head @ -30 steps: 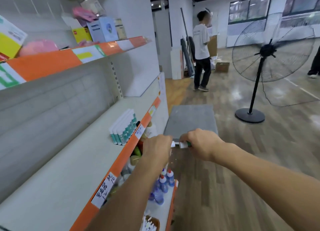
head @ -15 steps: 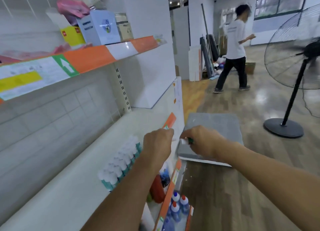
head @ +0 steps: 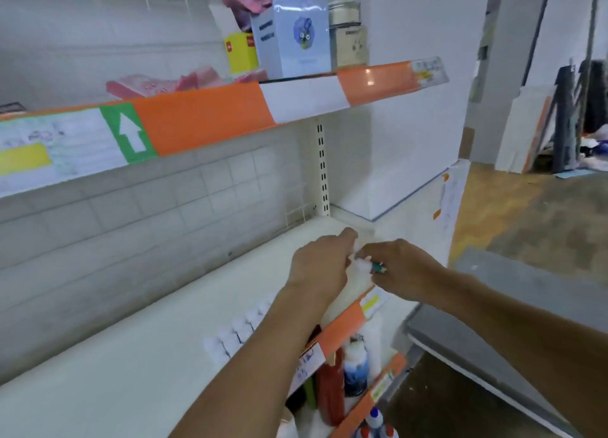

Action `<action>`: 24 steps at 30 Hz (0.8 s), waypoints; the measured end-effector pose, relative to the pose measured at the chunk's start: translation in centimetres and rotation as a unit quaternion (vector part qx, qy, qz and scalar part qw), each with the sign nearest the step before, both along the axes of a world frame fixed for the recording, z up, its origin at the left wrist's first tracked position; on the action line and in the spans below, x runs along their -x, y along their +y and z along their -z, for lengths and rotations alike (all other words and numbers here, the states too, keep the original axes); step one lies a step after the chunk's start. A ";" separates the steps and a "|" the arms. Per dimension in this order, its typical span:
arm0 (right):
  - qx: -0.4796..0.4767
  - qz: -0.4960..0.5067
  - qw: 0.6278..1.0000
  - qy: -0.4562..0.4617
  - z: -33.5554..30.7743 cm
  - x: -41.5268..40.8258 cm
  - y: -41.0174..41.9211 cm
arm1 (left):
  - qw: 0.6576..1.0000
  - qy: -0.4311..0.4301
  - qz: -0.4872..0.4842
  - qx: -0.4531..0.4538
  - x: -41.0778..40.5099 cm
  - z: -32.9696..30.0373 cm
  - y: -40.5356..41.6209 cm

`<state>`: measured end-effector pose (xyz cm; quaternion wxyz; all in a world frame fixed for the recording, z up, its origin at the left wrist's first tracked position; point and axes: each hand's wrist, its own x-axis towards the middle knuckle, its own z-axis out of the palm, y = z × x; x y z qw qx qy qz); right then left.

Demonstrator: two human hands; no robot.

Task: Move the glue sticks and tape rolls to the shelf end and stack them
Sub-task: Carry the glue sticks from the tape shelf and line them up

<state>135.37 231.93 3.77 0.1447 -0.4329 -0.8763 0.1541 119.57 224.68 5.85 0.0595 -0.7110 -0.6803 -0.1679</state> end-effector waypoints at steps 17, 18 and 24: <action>0.067 -0.304 0.944 0.109 0.8 4.8 0.5 | 0.953 -0.175 -0.211 -0.132 -0.3 0.5 -6.2; 0.076 -0.306 0.940 0.128 1.0 4.9 0.3 | 0.951 -0.173 -0.214 -0.140 -0.5 0.5 -6.5; 0.116 -0.296 0.921 0.223 2.5 4.9 -0.7 | 0.924 -0.238 -0.233 -0.187 -1.7 1.4 -7.4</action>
